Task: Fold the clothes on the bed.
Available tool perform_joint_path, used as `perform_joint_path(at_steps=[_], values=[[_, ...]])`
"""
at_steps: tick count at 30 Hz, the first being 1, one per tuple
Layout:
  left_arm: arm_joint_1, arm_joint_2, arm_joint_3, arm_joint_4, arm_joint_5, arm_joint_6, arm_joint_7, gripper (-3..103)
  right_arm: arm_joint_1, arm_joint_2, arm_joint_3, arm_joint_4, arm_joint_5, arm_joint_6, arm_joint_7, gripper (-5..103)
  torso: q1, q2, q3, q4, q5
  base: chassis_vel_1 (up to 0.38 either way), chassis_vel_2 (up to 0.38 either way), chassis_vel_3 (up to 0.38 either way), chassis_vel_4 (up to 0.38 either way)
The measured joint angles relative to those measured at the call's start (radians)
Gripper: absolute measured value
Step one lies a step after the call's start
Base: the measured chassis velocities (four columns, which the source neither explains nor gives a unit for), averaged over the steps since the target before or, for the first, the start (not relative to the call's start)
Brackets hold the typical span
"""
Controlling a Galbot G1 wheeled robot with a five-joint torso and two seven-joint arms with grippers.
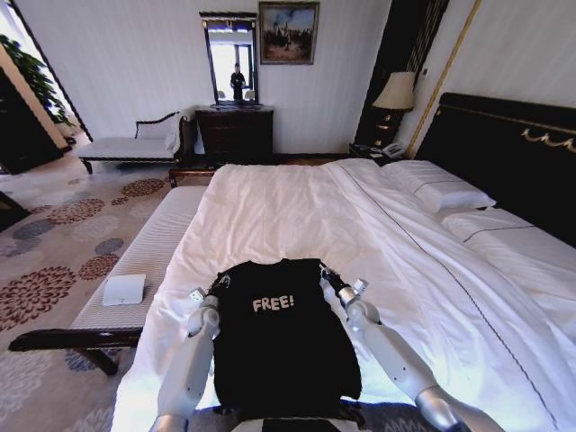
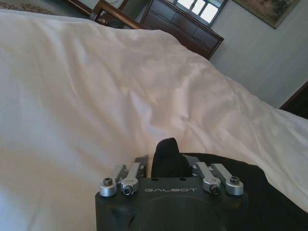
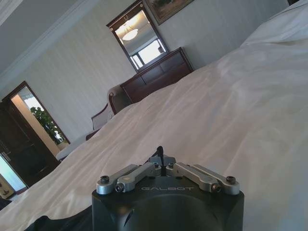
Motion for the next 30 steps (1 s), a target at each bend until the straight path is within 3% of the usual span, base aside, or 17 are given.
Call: perform_joint_path(at_steps=[2,6,8,11,19,22,25,27,28,30], values=[[-0.005,0.001,0.0,0.004,-0.002,0.0,0.001,36,0.002,0.001,0.0,-0.003,0.0,0.002,0.0,0,0.0,0.0,0.0,0.0,0.0,0.0,0.0,0.0,0.0],[-0.013,0.009,0.003,0.006,-0.017,0.0,0.012,15,0.008,-0.002,-0.001,-0.004,-0.001,0.007,0.0,0,0.0,0.0,0.0,0.0,0.0001,0.0,0.0,0.0,0.0],[-0.014,0.011,0.004,0.006,-0.02,0.0,0.016,15,0.008,-0.005,0.0,0.001,-0.001,0.008,0.0,0,0.0,0.0,0.0,0.0,0.0,0.0,0.0,0.0,0.0],[-0.006,0.016,0.005,-0.016,-0.032,0.0,0.021,2,0.001,-0.018,0.005,0.03,0.003,0.009,0.008,0,0.0,0.0,0.0,0.0,0.0,0.0,0.0,0.0,0.0],[0.05,0.04,-0.006,-0.158,-0.083,0.006,0.022,2,-0.06,-0.062,0.043,0.165,0.037,0.018,0.059,0,0.0,0.0,0.0,-0.0002,0.0,0.0,0.0,0.0,0.0],[0.113,0.089,-0.023,-0.312,-0.145,0.018,0.013,2,-0.113,-0.107,0.091,0.306,0.087,0.025,0.106,0,0.0,0.0,0.0,-0.0001,0.0,0.0,0.0,0.0,0.0],[0.142,0.101,-0.033,-0.389,-0.171,0.024,0.007,2,-0.126,-0.124,0.111,0.363,0.1,0.026,0.117,0,0.0,0.0,0.0,-0.0001,0.0,0.0,0.0,0.0,0.0],[0.188,0.114,-0.047,-0.539,-0.217,0.035,-0.006,2,-0.148,-0.149,0.15,0.473,0.129,0.022,0.138,0,0.0,0.0,0.0,0.0001,0.0001,0.0,0.0,0.0,0.0],[0.188,0.114,-0.047,-0.539,-0.217,0.035,-0.006,2,-0.148,-0.149,0.15,0.473,0.129,0.022,0.138,0,0.0,0.0,0.0,0.0001,0.0001,0.0,0.0,0.0,0.0],[0.204,0.133,-0.05,-0.65,-0.252,0.043,-0.028,2,-0.154,-0.163,0.182,0.562,0.15,0.012,0.17,0,0.0,0.0,0.0,-0.0001,-0.0001,0.0,0.0,0.0,0.0]])
